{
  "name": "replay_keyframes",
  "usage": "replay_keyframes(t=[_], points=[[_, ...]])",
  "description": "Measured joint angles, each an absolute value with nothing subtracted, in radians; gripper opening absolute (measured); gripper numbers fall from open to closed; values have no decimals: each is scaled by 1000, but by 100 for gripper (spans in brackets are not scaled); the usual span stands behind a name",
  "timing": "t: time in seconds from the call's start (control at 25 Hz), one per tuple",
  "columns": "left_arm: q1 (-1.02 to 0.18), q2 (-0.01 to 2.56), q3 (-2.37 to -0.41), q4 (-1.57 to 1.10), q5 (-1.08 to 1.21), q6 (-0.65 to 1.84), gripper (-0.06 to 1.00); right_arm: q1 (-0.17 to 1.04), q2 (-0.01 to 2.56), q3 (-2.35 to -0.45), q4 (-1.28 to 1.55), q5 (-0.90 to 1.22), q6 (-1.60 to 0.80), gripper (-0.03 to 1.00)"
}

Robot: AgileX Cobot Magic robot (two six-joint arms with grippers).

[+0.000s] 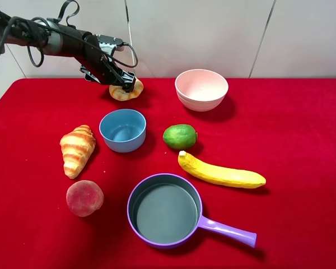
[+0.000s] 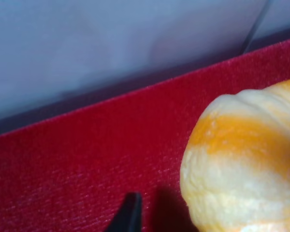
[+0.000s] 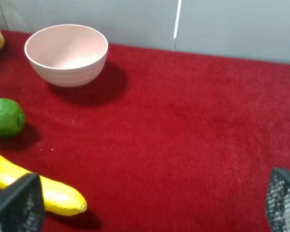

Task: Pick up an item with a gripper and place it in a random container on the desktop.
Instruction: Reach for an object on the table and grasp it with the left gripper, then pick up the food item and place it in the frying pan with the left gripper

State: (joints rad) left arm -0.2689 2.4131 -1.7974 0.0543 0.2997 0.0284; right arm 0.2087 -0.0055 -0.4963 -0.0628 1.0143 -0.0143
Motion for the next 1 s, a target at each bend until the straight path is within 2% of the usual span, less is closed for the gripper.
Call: replay_keyframes(t=[0.48, 1.0], points=[[-276, 2413, -1797, 54, 318, 28, 32, 209, -6, -496, -63, 1014, -14, 69], [-276, 2413, -1797, 54, 327, 28, 29, 209, -6, -496, -63, 1014, -14, 69]])
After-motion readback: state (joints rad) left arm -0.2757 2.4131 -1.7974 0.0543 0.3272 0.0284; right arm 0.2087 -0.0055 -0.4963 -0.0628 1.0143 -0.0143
